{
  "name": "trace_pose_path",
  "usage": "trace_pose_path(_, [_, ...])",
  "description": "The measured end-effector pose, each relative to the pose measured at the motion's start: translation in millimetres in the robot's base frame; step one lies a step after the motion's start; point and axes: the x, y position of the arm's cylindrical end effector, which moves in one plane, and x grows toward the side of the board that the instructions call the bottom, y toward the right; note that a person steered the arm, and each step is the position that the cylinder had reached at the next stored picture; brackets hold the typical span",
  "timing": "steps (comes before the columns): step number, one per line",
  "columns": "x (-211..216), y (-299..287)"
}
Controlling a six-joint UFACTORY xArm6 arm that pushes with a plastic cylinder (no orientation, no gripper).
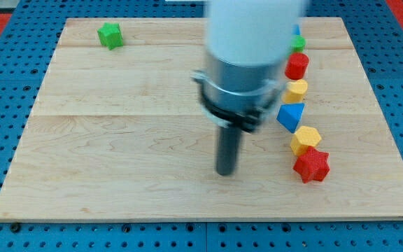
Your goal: Push the green star closer to the red circle
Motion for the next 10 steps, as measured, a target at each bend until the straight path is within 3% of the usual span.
trace_pose_path(1, [-80.5, -52.1])
trace_pose_path(3, [-207.5, -229.2])
trace_pose_path(4, [-267.8, -277.7])
trace_pose_path(5, [-276.5, -218.4])
trace_pose_path(6, [-250.4, -145.7])
trace_pose_path(8, [-296.1, -212.1])
trace_pose_path(9, [-306.8, -152.5])
trace_pose_path(10, [-240.7, -109.4])
